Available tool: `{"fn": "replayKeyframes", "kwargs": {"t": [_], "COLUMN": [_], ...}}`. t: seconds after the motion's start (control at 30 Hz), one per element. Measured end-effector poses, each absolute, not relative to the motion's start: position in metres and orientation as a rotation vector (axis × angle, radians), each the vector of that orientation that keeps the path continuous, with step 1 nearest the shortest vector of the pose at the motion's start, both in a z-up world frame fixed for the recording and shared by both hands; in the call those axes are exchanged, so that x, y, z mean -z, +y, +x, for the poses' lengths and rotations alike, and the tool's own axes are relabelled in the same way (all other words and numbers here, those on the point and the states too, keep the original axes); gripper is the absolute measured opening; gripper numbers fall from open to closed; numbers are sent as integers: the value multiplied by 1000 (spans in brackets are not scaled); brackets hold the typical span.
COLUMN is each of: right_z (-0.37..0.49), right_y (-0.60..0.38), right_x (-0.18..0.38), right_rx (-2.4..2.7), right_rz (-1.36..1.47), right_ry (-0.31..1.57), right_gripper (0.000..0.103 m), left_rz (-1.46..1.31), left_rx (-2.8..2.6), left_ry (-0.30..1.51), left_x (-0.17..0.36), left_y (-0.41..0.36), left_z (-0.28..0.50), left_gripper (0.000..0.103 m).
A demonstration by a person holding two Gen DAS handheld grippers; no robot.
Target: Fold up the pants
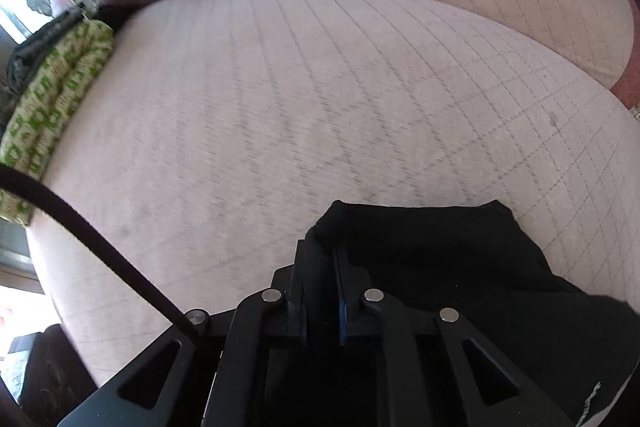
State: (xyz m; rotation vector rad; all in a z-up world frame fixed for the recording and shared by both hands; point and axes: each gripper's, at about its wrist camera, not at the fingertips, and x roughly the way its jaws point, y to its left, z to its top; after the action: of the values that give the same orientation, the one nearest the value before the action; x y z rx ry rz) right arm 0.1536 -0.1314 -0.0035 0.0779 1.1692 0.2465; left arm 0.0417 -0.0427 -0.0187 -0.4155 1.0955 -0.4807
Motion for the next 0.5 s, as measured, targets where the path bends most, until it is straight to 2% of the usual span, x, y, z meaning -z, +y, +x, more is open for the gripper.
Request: {"fn": "replayKeyframes", "kwargs": {"t": [0.23,0.3,0.37,0.43,0.5], "right_z": [145,140,141,137,125], "right_y": [-61,-38,-19,-21,-42], "right_x": [-1,7,17,17,6], "right_rx": [-383,-411,-408,-410,-414], "right_rz": [76,81,61,101,220], "right_ry": [1151,1146,1141,1113,1055], "right_gripper": [11,20,38,38,40], "left_rz": [-478,-467,-460,-482,-502], "left_rx": [362,308,263,253,237], "left_ry": [1070,1084,1084,1075,1050], "left_x": [12,17,20,17,9], "left_y": [36,55,71,93,109], "left_z": [23,23,19,12,5], "left_gripper": [7,12,12,14,26]}}
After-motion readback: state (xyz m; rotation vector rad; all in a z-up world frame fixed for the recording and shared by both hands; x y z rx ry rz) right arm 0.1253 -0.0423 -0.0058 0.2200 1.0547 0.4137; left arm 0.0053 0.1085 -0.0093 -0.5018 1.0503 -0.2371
